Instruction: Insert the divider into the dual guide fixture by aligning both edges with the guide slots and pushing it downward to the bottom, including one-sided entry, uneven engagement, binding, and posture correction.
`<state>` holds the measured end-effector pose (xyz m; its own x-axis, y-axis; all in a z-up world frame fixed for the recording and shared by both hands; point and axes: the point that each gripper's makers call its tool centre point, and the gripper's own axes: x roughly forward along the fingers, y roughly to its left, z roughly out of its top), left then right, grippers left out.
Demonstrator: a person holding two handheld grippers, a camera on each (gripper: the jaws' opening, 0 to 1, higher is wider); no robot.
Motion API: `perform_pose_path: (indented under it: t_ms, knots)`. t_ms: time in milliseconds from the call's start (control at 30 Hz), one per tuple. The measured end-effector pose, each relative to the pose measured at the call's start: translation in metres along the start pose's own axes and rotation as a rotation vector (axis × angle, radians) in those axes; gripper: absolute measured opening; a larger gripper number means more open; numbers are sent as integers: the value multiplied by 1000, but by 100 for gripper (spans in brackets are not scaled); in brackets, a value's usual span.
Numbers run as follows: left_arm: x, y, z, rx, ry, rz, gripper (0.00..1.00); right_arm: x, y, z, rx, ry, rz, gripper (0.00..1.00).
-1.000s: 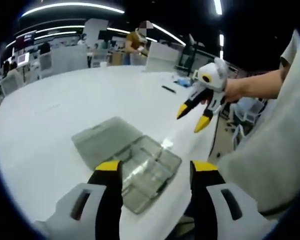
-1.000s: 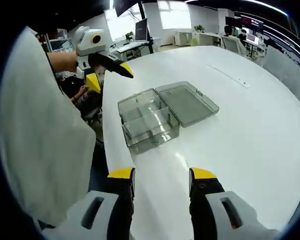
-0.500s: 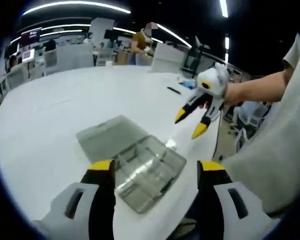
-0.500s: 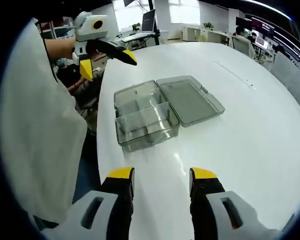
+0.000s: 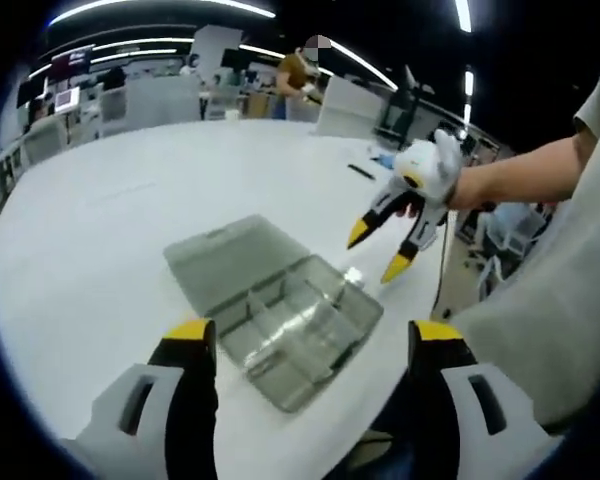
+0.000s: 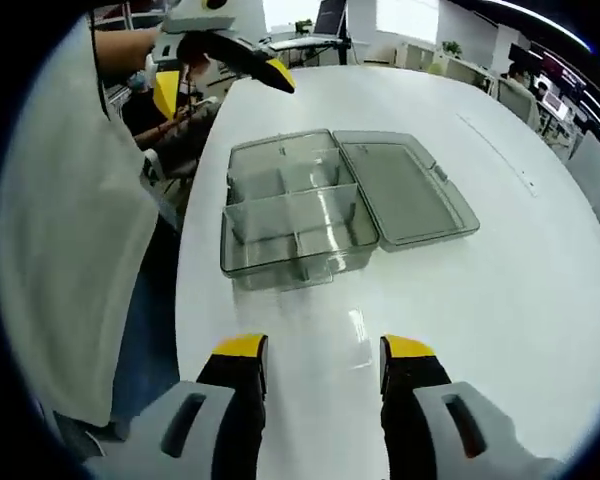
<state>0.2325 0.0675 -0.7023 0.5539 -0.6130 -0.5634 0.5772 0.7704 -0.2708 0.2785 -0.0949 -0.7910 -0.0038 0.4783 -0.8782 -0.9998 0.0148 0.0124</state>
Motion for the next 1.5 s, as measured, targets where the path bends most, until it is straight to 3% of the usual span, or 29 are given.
perform_pose_path:
  t_ms: [600, 1500]
  knots:
    - [-5, 3, -6, -23, 16, 20, 77, 20, -3, -9, -142, 89, 16, 35]
    - [-4, 6, -10, -61, 5, 30, 76, 27, -3, -13, -199, 191, 66, 28]
